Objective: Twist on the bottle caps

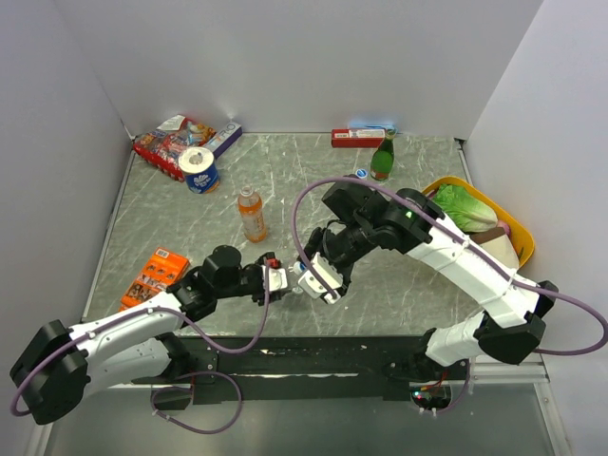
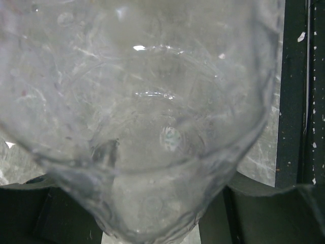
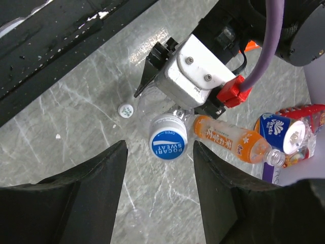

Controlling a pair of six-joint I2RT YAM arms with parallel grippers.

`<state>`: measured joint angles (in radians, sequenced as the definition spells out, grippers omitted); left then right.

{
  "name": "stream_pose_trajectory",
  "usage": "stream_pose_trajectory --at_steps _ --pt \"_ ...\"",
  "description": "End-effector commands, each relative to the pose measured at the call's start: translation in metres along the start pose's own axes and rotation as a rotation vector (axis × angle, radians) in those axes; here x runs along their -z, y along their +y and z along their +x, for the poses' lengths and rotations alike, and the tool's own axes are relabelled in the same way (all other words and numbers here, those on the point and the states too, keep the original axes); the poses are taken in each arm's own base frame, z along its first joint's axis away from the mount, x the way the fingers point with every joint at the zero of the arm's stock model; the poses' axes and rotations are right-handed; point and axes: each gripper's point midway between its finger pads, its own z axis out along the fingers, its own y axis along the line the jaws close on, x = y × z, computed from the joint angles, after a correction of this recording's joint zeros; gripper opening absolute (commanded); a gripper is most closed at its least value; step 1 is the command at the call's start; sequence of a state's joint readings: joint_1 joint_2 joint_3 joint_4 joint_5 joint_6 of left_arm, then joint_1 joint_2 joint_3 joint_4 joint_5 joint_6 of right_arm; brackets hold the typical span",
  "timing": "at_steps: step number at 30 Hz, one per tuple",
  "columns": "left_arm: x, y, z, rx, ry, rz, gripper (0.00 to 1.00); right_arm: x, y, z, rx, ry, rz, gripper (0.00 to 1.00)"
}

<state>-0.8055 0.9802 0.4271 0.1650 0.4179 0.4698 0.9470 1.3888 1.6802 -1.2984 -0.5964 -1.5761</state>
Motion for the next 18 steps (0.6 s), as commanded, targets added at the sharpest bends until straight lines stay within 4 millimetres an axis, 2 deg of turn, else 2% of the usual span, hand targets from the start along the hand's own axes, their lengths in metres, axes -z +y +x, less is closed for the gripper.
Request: stream_pose_trajectory --at_steps 1,8,11,14,15,16,17,18 --pt "-0.003 0.009 -0.028 -0.052 -0.064 0.014 0.01 0.002 -0.009 -0.012 0.049 -0.040 0.028 0.61" --pt "-0.004 0.011 -0.032 -0.064 -0.072 0.017 0.01 0.000 -0.010 -0.013 0.045 -0.053 0.017 0.53" --pt "-0.004 0.014 -0.032 -0.069 -0.070 0.000 0.01 -0.001 -0.012 -0.012 0.031 -0.047 0.007 0.40" --pt "-0.004 0.022 -0.034 -0.063 -0.072 -0.043 0.01 -0.005 -0.015 -0.006 -0.034 -0.029 0.011 0.33" --pt "-0.003 0.032 -0.037 -0.068 -0.080 -0.104 0.01 -0.006 -0.019 -0.001 -0.073 -0.005 0.030 0.28" --pt "-0.002 0.038 -0.040 -0.046 -0.088 -0.141 0.01 -0.007 -0.022 0.003 -0.187 0.009 0.053 0.27" --pt "-0.001 0.044 -0.040 -0.027 -0.097 -0.183 0.01 -0.010 -0.038 0.010 -0.228 0.025 0.110 0.25" --pt "0.005 0.067 -0.049 -0.005 -0.125 -0.311 0.01 -0.009 -0.044 0.020 -0.292 0.077 0.143 0.24"
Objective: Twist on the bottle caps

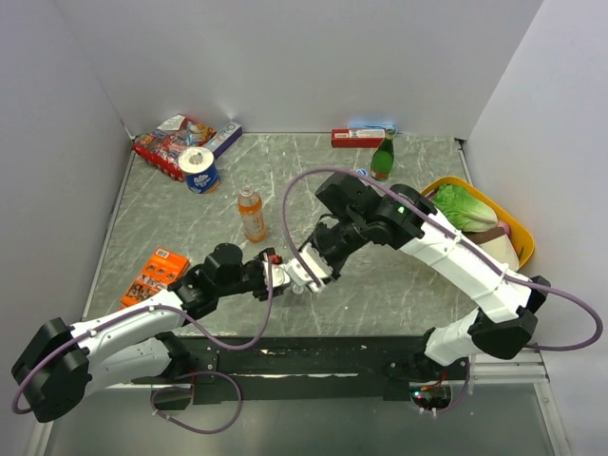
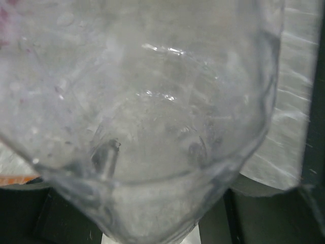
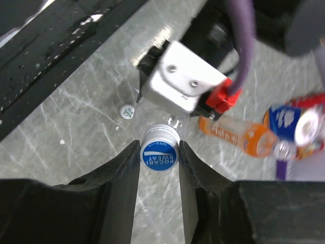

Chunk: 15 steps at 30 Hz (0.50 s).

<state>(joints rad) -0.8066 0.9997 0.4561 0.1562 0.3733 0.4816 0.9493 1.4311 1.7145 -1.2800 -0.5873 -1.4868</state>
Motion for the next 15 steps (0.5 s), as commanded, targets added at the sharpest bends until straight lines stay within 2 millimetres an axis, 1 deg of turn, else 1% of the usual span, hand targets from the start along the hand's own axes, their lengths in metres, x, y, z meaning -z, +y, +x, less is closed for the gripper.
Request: stream_pose_trajectory --at_steps 1,2,3,4,5,6,7,8,9,10,11,13,15 --pt "0.007 0.066 -0.047 0.100 -0.159 -0.336 0.01 -0.012 -0.040 0.021 -0.353 0.084 0.151 0.22" --pt "0.010 0.080 -0.052 0.144 -0.170 -0.413 0.01 -0.005 -0.054 0.019 -0.407 0.088 0.200 0.19" --pt "0.016 0.101 -0.051 0.199 -0.168 -0.536 0.01 -0.003 -0.058 0.021 -0.478 0.100 0.216 0.18" --pt "0.019 0.111 -0.050 0.299 -0.181 -0.602 0.01 -0.014 -0.060 0.025 -0.630 0.100 0.203 0.18" --pt "0.023 0.123 -0.057 0.341 -0.201 -0.659 0.01 0.001 -0.073 0.021 -0.703 0.079 0.248 0.16" --pt "0.026 0.133 -0.048 0.386 -0.175 -0.735 0.01 -0.001 -0.076 0.017 -0.874 0.041 0.251 0.16" --pt "0.024 0.136 -0.047 0.437 -0.179 -0.754 0.01 -0.010 -0.080 0.024 -0.982 0.036 0.228 0.15" --pt "0.023 0.139 -0.053 0.480 -0.201 -0.758 0.01 -0.001 -0.091 0.023 -1.062 0.001 0.253 0.15" --pt "0.021 0.139 -0.052 0.496 -0.199 -0.757 0.01 -0.004 -0.087 0.025 -1.159 0.001 0.224 0.13" --pt "0.020 0.139 -0.053 0.520 -0.212 -0.758 0.01 -0.009 -0.089 0.025 -1.256 -0.019 0.218 0.14" --pt "0.019 0.138 -0.053 0.520 -0.212 -0.750 0.01 -0.018 -0.083 0.027 -1.268 -0.005 0.204 0.15" --pt "0.017 0.136 -0.047 0.537 -0.183 -0.747 0.01 -0.024 -0.084 0.027 -1.258 -0.009 0.193 0.15" --pt "0.017 0.135 -0.039 0.553 -0.159 -0.755 0.01 -0.021 -0.089 0.024 -1.252 -0.022 0.205 0.17"
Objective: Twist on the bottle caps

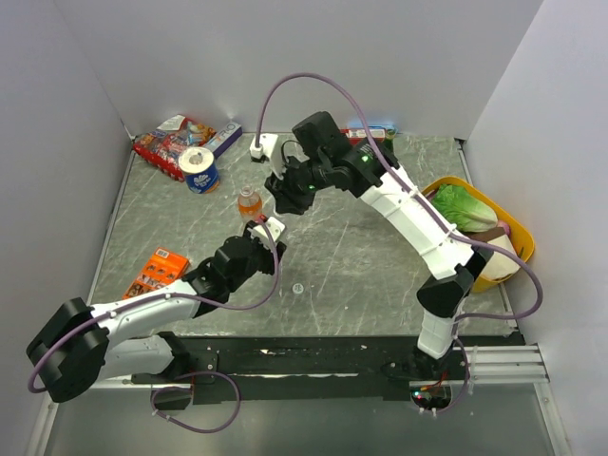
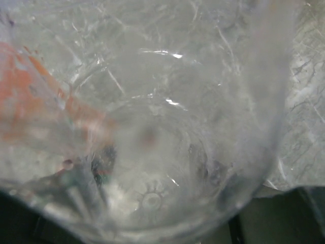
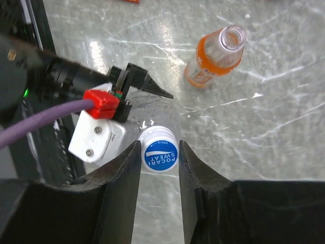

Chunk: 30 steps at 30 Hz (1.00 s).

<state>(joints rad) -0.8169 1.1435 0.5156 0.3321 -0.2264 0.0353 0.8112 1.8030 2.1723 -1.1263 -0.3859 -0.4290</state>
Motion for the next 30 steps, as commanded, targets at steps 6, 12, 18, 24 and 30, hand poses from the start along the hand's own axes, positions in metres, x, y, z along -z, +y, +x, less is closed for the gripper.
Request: stream_pose_trajectory --at_steps 6,12,18,24,30 --pt "-0.001 0.011 -0.041 0.218 -0.116 -0.051 0.01 0.025 0.047 -0.020 -0.129 -0.019 -0.125 0.57" --pt "0.011 -0.015 -0.006 0.154 -0.046 0.126 0.01 0.111 0.022 -0.044 -0.009 -0.253 0.055 0.83" --pt "0.034 -0.050 0.002 -0.118 -0.073 0.409 0.01 0.123 0.053 -0.013 0.460 -0.296 -0.036 0.74" --pt "0.052 -0.067 0.008 -0.384 -0.122 0.586 0.01 0.096 0.074 0.010 0.751 -0.214 -0.162 0.72" --pt "0.053 -0.074 0.000 -0.457 -0.136 0.647 0.01 0.074 0.095 0.032 0.954 -0.156 -0.278 0.75"
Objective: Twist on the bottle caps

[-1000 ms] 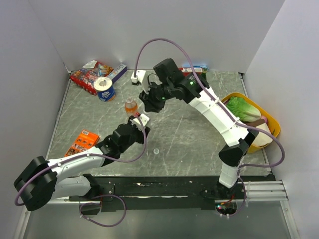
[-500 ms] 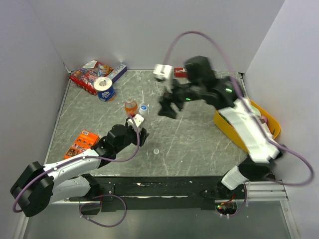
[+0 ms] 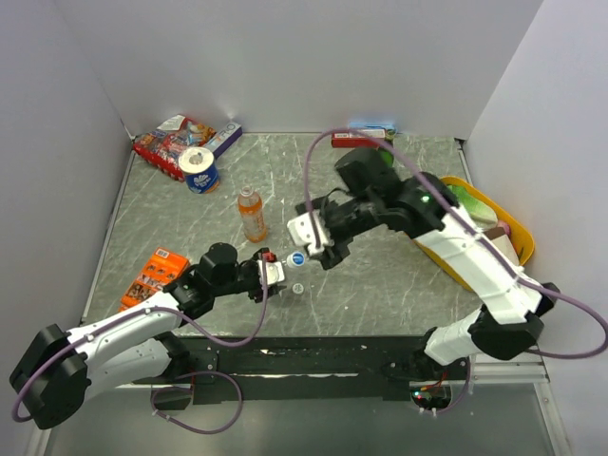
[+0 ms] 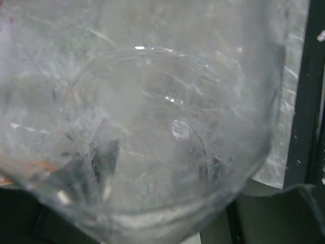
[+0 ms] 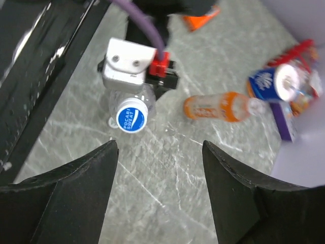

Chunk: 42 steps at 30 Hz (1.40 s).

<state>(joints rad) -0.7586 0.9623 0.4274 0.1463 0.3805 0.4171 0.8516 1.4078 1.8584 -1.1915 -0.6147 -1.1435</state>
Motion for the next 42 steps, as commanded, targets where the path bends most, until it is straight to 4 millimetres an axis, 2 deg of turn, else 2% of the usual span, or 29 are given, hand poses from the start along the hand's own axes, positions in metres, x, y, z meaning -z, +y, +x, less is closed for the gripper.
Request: stream_pose_trajectory --at_steps 1,4,9,17,20,24,25,28,31,33,35,36,37,38,40,42 --pt "-0.003 0.001 -0.031 -0.136 -0.073 0.078 0.01 -0.012 0.028 0.004 0.223 0.008 -0.130 0.75" --pt "-0.006 0.004 -0.034 -0.133 -0.068 0.083 0.01 -0.015 0.044 0.008 0.295 0.010 -0.205 0.74" --pt "-0.007 0.004 -0.041 -0.152 -0.082 0.091 0.01 -0.021 0.057 0.015 0.321 0.019 -0.266 0.69" --pt "-0.003 0.003 -0.043 -0.177 -0.085 0.095 0.01 -0.033 0.046 0.013 0.329 0.012 -0.220 0.60" --pt "-0.003 0.002 -0.044 -0.179 -0.085 0.098 0.01 -0.035 0.045 0.012 0.325 0.005 -0.222 0.54" --pt "-0.003 0.004 -0.047 -0.165 -0.088 0.079 0.01 -0.038 0.044 0.010 0.294 -0.003 -0.217 0.40" --pt "-0.004 0.005 -0.049 -0.159 -0.090 0.069 0.01 -0.040 0.037 0.008 0.287 -0.006 -0.187 0.37" --pt "-0.007 0.018 -0.056 -0.094 -0.098 -0.007 0.01 -0.047 0.023 0.010 0.066 0.011 -0.108 0.27" --pt "-0.008 0.042 -0.064 0.029 -0.115 -0.149 0.01 -0.050 0.013 0.018 -0.084 0.036 -0.038 0.20" --pt "-0.003 0.069 -0.068 0.176 -0.131 -0.316 0.01 -0.052 0.007 0.023 -0.231 0.048 0.022 0.15" --pt "0.005 0.089 -0.076 0.345 -0.175 -0.450 0.01 -0.052 0.002 0.029 -0.411 0.060 0.065 0.10" --pt "0.015 0.106 -0.073 0.414 -0.184 -0.564 0.01 -0.053 0.001 0.031 -0.481 0.059 0.073 0.09" --pt "0.017 0.111 -0.077 0.436 -0.202 -0.595 0.01 -0.053 0.001 0.029 -0.641 0.046 0.085 0.06" --pt "0.017 0.115 -0.076 0.458 -0.199 -0.630 0.01 -0.052 -0.008 0.039 -0.763 0.048 0.102 0.03" --pt "0.016 0.124 -0.075 0.466 -0.183 -0.680 0.01 -0.053 -0.009 0.035 -1.026 -0.005 0.066 0.04" --pt "0.017 0.127 -0.068 0.432 -0.153 -0.703 0.01 -0.053 -0.008 0.032 -1.055 0.001 0.076 0.08"
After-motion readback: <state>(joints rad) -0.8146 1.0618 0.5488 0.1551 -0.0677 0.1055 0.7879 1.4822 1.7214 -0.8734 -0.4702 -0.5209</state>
